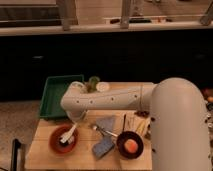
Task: Wipe red bowl with brush
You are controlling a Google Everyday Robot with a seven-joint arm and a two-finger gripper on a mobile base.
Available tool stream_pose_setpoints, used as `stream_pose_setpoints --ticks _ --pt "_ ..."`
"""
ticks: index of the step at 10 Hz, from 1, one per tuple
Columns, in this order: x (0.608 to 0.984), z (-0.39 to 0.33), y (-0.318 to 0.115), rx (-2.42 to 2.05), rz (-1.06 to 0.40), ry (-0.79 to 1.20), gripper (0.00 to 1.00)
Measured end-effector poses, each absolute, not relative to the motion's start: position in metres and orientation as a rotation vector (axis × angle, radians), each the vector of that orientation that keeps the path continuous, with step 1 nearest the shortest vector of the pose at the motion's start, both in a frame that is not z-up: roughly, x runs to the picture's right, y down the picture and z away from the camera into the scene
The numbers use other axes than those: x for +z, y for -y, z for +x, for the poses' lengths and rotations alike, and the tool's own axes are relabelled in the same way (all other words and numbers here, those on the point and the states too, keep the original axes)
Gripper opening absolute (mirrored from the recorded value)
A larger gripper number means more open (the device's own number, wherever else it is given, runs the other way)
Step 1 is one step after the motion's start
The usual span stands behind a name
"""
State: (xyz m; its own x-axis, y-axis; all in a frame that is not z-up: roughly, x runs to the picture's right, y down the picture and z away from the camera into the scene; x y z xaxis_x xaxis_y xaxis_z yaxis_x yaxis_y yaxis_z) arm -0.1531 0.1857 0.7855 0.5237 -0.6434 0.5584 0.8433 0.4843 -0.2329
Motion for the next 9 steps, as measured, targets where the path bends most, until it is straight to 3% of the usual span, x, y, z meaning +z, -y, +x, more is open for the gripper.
stream_pose_setpoints --ticks 9 --pt "0.7721 -0.1641 -0.1870 -0.990 -0.461 0.471 0.00"
